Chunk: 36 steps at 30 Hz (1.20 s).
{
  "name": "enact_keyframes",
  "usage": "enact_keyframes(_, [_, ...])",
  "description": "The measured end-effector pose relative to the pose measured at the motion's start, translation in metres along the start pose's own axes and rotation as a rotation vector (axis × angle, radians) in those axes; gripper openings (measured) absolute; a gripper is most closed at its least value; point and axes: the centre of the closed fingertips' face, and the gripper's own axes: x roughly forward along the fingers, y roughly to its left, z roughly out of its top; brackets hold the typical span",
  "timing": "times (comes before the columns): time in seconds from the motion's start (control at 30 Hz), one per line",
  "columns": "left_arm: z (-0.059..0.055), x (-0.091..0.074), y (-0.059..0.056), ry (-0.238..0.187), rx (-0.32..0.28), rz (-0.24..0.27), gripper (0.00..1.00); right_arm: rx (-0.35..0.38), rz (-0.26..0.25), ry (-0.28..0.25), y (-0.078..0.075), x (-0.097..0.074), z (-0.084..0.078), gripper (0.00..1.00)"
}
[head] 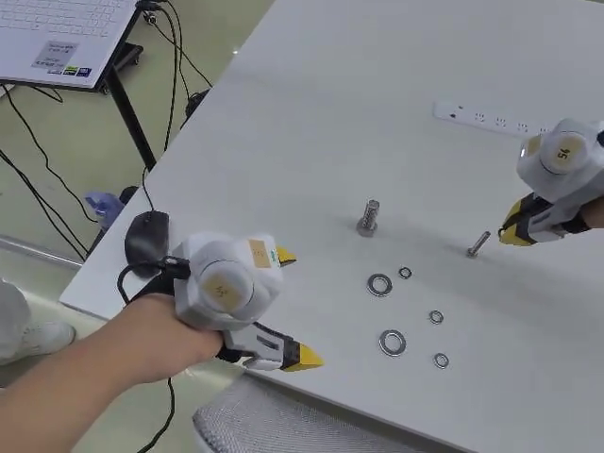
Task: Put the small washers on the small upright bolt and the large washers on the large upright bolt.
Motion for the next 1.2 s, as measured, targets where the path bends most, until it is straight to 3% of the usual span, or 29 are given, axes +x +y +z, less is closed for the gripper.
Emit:
enact_keyframes(0.83, [-0.007,0.001,0.007,0.017,-0.006,-0.005,0.76,-0.010,0.035,0.028,-0.002,0.022,0.006,0.13])
enact_keyframes(1.2, [-0.006,-0.001,0.007,0.011,-0.007,-0.009,0.76,-0.041,0.022,0.054,0.000,0.031,0.005,0.13])
